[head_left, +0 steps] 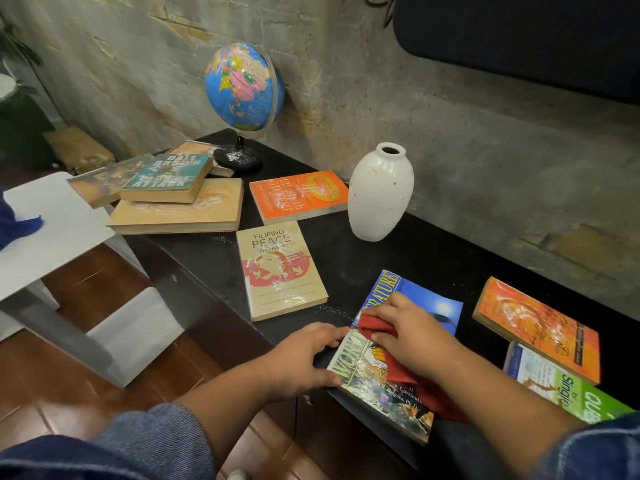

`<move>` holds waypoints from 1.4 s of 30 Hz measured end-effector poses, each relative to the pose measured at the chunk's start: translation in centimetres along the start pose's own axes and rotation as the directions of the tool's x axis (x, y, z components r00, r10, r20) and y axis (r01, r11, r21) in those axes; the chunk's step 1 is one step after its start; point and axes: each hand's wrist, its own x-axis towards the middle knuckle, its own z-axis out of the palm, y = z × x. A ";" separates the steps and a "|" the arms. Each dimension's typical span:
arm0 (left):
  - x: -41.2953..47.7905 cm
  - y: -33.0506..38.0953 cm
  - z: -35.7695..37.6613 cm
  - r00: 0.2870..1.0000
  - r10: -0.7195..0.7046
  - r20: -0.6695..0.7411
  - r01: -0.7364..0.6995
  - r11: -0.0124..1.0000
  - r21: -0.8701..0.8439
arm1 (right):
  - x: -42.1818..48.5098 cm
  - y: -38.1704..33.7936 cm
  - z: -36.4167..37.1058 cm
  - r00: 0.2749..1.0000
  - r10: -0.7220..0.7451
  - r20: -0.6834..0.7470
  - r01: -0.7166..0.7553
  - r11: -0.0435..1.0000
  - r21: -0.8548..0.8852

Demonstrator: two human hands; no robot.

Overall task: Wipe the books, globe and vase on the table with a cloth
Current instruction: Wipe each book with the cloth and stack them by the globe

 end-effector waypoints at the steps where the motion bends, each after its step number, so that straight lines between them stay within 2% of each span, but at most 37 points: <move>1: 0.0 -0.1 0.0 1.000 -0.004 -0.002 0.004 1.000 -0.003 | 0.4 0.4 -0.3 0.999 0.032 -0.020 -0.032 0.999 0.003; 4: -0.3 -0.2 0.3 0.999 -0.023 -0.025 0.022 1.000 -0.019 | 1.5 1.0 -0.7 0.974 0.189 -0.128 -0.194 0.981 -0.031; 5: -0.3 -0.3 0.3 0.999 -0.031 -0.036 0.030 0.999 -0.032 | 1.4 0.7 -0.5 0.976 0.182 -0.123 -0.190 0.980 -0.059; 9: -0.4 -0.2 0.4 0.996 -0.050 -0.075 0.043 0.995 -0.087 | 0.6 -0.4 0.2 0.999 -0.019 0.032 0.020 0.999 -0.041; 11: -0.5 -0.1 0.4 0.996 -0.047 -0.075 0.040 0.995 -0.091 | 1.5 0.4 -0.4 1.000 0.019 0.017 -0.018 0.999 -0.035; 14: -0.6 0.0 0.4 0.996 -0.041 -0.081 0.033 0.994 -0.101 | 3.0 1.1 -0.8 0.981 0.172 -0.091 -0.180 0.981 -0.077; 16: -0.6 0.0 0.4 0.996 -0.042 -0.080 0.034 0.994 -0.099 | 3.0 0.6 -0.3 0.985 0.150 -0.085 -0.158 0.981 -0.109; 20: -0.6 0.2 0.3 0.996 -0.047 -0.079 0.038 0.993 -0.112 | 2.2 0.4 -0.4 1.000 0.021 0.019 -0.021 0.999 -0.027; 25: -0.8 0.3 0.4 0.994 -0.067 -0.086 0.056 0.989 -0.133 | 3.2 0.0 -0.3 0.983 0.137 -0.125 -0.148 0.985 -0.087; 27: -0.8 0.3 0.5 0.992 -0.079 -0.101 0.065 0.989 -0.131 | 2.5 -0.7 0.5 0.994 0.048 -0.103 -0.058 0.994 -0.089; 30: -0.9 0.3 0.7 0.985 -0.107 -0.136 0.085 0.984 -0.157 | 0.9 -1.2 0.7 0.994 -0.107 0.017 0.108 0.994 -0.033; 32: -1.0 0.4 0.8 0.983 -0.117 -0.144 0.094 0.984 -0.152 | 1.4 -0.4 0.1 0.991 -0.128 0.038 0.128 0.992 -0.019; 34: -1.0 0.5 0.7 0.982 -0.122 -0.146 0.100 0.984 -0.150 | 3.0 1.1 -0.7 1.000 -0.017 -0.014 0.017 0.998 -0.058; 36: -1.1 0.5 0.7 0.979 -0.128 -0.158 0.107 0.985 -0.138 | 4.4 2.2 -1.6 0.980 0.161 -0.120 -0.176 0.975 -0.133; 38: -1.2 0.5 0.8 0.976 -0.139 -0.166 0.117 0.984 -0.132 | 4.9 1.9 -1.4 0.957 0.231 -0.176 -0.263 0.946 -0.192; 40: -1.2 0.5 0.9 0.973 -0.144 -0.180 0.121 0.983 -0.136 | 3.9 0.3 -0.5 0.978 0.153 -0.140 -0.174 0.973 -0.154; 42: -1.3 0.5 0.9 0.969 -0.146 -0.197 0.124 0.985 -0.123 | 1.9 -1.4 0.9 0.998 -0.029 -0.056 0.023 0.994 -0.105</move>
